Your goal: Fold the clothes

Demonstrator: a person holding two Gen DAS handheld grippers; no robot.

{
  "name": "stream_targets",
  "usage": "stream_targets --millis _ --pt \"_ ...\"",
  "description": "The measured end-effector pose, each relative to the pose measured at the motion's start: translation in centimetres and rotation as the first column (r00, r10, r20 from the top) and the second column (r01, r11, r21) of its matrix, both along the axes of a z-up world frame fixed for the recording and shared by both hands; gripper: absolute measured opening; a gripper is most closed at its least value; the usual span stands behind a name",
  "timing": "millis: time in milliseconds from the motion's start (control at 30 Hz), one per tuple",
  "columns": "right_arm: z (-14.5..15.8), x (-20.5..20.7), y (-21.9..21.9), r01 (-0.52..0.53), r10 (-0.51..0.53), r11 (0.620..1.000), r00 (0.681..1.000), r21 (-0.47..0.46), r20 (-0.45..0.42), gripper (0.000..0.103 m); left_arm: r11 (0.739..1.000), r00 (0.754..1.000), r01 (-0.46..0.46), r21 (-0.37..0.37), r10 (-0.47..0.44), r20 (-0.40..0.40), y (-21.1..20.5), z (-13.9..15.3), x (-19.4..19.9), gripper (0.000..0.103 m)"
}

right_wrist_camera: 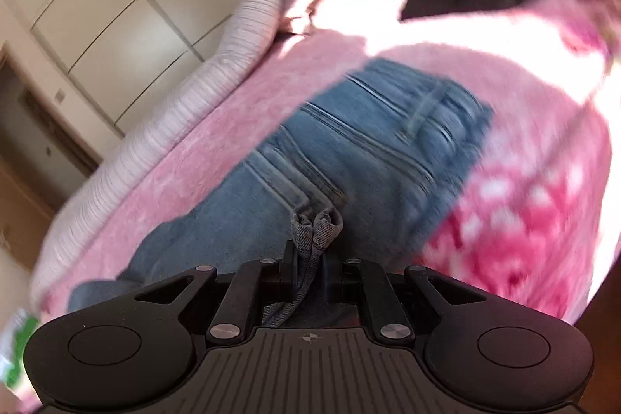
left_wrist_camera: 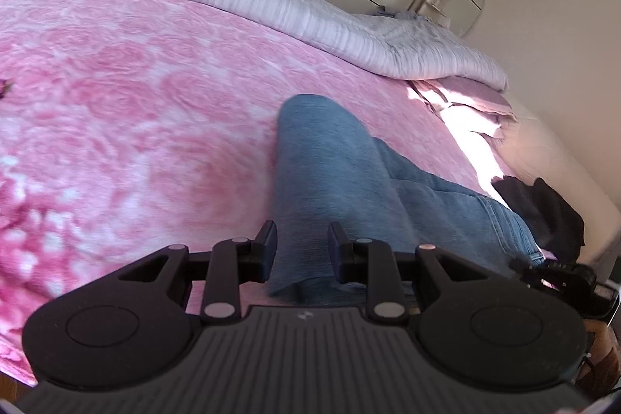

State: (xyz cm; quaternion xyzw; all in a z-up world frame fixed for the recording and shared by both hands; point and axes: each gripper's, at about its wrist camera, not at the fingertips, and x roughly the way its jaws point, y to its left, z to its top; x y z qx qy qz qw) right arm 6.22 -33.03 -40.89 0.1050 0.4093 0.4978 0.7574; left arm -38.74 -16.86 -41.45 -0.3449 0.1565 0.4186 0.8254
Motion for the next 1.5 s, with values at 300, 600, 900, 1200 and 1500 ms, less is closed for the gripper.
stream_targets --millis 300,600,900,1200,1500 --pt "3.9 1.5 -1.3 0.005 -0.035 0.996 0.946 0.093 0.323 0.009 0.999 0.999 0.051 0.004 -0.051 -0.003 0.0 0.5 2.8 0.023" --pt "2.3 5.1 -1.5 0.052 -0.067 0.996 0.978 0.079 0.196 0.009 0.996 0.995 0.092 -0.01 -0.092 -0.032 0.1 -0.1 4.8 0.023" --pt "0.8 7.1 -2.1 0.102 -0.112 0.992 0.981 0.069 0.156 0.009 0.995 0.993 0.099 -0.029 -0.1 -0.057 0.2 -1.0 5.3 0.023" --pt "-0.6 8.1 -2.6 0.16 -0.161 0.987 0.978 0.019 0.134 0.009 0.995 0.993 0.086 -0.045 -0.089 -0.076 0.4 -1.8 5.1 0.023" --pt "3.6 5.6 -3.5 0.261 -0.233 0.964 0.92 -0.049 0.315 0.03 0.996 0.989 0.093 -0.004 -0.093 -0.118 0.4 -1.1 5.9 0.023"
